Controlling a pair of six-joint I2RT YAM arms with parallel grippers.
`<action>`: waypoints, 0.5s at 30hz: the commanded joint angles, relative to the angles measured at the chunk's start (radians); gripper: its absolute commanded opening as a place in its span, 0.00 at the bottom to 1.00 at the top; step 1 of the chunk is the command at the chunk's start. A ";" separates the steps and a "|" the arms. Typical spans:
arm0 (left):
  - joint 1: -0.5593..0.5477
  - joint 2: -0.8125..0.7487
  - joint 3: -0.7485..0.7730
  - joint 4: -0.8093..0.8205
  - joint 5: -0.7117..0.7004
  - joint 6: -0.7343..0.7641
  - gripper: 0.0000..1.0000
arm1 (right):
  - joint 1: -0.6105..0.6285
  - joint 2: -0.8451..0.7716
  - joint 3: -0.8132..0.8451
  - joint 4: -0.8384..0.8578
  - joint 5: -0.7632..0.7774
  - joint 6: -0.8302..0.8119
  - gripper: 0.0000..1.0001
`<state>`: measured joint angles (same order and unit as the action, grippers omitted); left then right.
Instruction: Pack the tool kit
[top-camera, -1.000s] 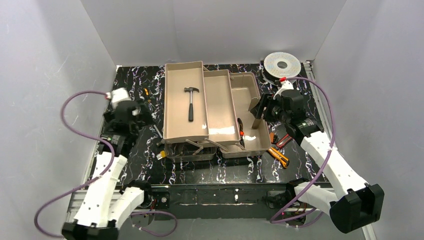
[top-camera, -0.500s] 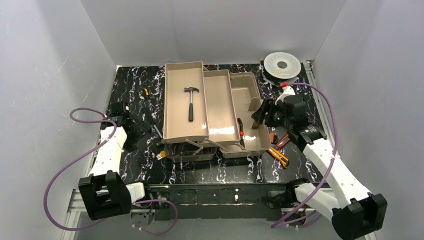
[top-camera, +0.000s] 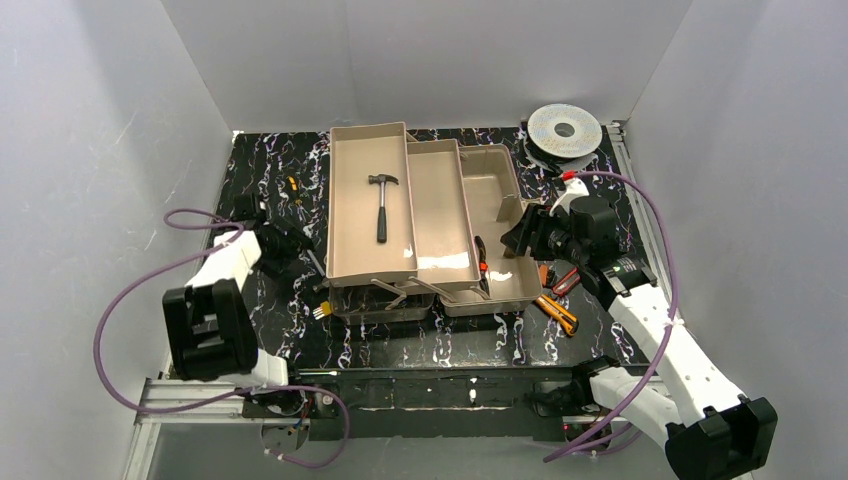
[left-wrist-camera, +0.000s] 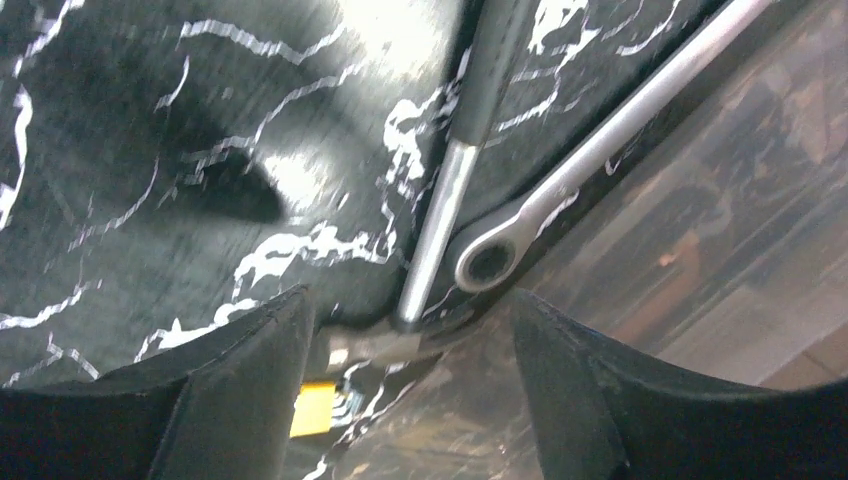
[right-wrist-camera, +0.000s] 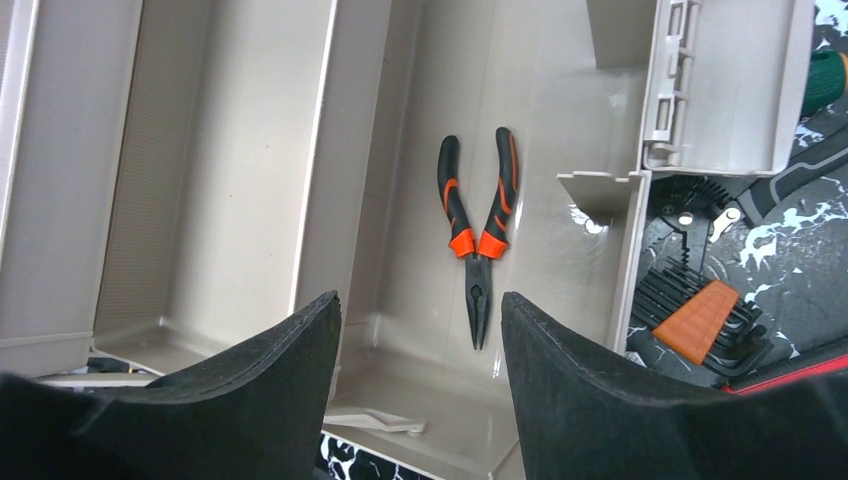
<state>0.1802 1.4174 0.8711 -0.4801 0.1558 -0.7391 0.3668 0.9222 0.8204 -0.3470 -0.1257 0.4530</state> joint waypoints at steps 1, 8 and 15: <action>0.000 0.099 0.089 0.037 -0.035 -0.024 0.67 | -0.002 -0.010 0.043 -0.018 -0.053 -0.001 0.67; -0.046 0.252 0.175 0.041 -0.095 -0.039 0.61 | 0.006 -0.020 0.070 -0.059 -0.067 -0.010 0.67; -0.132 0.376 0.321 -0.119 -0.282 -0.058 0.62 | 0.008 -0.023 0.093 -0.084 -0.068 -0.015 0.67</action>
<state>0.0849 1.7561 1.1133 -0.4881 -0.0055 -0.7849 0.3687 0.9215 0.8597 -0.4248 -0.1806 0.4500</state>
